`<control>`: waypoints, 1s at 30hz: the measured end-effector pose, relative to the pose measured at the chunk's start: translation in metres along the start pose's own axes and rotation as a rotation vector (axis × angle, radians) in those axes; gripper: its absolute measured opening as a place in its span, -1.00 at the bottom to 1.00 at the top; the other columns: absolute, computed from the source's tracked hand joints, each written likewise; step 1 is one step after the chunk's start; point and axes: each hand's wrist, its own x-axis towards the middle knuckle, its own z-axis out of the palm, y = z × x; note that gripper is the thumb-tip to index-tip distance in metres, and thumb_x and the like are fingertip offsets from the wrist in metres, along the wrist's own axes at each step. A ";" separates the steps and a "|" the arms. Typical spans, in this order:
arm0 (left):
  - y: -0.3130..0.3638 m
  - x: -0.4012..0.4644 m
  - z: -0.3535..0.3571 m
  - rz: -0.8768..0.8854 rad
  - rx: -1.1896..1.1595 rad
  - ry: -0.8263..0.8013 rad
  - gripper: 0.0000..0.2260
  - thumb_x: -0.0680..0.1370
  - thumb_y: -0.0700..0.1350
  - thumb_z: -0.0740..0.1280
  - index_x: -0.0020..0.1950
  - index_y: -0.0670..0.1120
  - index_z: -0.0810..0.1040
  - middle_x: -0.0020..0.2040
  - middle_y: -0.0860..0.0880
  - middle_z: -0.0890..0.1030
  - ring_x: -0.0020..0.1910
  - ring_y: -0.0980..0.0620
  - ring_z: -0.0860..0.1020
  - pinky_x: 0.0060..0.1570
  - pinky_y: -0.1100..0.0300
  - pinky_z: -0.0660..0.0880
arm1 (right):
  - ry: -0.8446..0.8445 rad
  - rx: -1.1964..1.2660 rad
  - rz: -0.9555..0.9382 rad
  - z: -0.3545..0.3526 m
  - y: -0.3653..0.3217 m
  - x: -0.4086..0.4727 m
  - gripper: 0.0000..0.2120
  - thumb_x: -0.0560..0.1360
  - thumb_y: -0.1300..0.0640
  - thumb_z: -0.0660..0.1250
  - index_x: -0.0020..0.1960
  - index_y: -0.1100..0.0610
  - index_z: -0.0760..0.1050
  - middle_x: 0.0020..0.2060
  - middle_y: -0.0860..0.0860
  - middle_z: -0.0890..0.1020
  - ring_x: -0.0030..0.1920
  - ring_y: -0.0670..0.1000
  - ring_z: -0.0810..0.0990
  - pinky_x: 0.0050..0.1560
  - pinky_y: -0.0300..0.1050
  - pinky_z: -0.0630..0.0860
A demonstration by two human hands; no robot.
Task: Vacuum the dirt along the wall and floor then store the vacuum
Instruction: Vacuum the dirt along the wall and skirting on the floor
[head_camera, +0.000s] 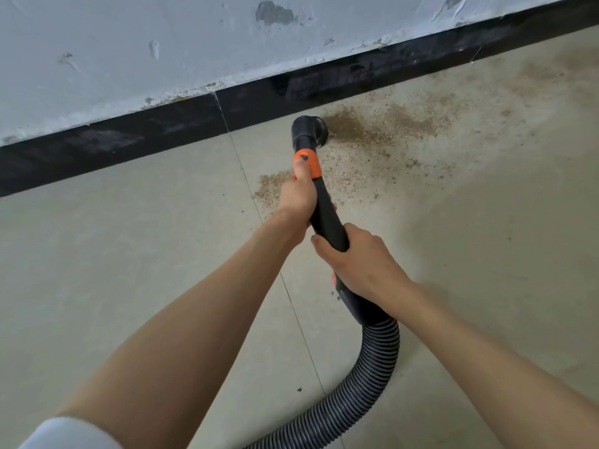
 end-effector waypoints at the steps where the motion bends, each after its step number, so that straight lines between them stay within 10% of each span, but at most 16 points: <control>1: 0.002 0.001 0.005 -0.011 0.015 -0.011 -0.54 0.62 0.21 0.01 -0.04 -0.17 0.40 -0.29 -0.12 0.51 -0.39 -0.04 0.52 -0.23 0.08 0.54 | 0.014 0.009 0.010 -0.002 0.001 0.001 -0.67 0.52 -0.21 0.22 -0.12 0.07 0.39 -0.28 0.08 0.65 -0.27 0.08 0.65 -0.13 0.07 0.62; 20: -0.017 -0.035 -0.101 -0.001 -0.157 0.245 -0.58 0.62 0.21 0.01 -0.14 -0.12 0.36 -0.31 -0.12 0.51 -0.40 -0.04 0.52 -0.30 0.12 0.50 | -0.203 -0.166 -0.149 0.056 -0.052 -0.026 -0.68 0.55 -0.19 0.22 -0.14 0.05 0.33 -0.30 0.01 0.56 -0.31 0.05 0.57 -0.33 -0.11 0.44; 30: -0.037 -0.066 -0.082 -0.042 -0.087 0.098 -0.55 0.62 0.20 -0.01 -0.02 -0.17 0.40 -0.31 -0.13 0.51 -0.41 -0.04 0.52 -0.30 0.12 0.51 | -0.134 -0.162 -0.025 0.048 -0.034 -0.070 -0.65 0.52 -0.23 0.23 -0.15 0.06 0.35 -0.29 0.05 0.64 -0.25 0.08 0.64 -0.12 0.03 0.59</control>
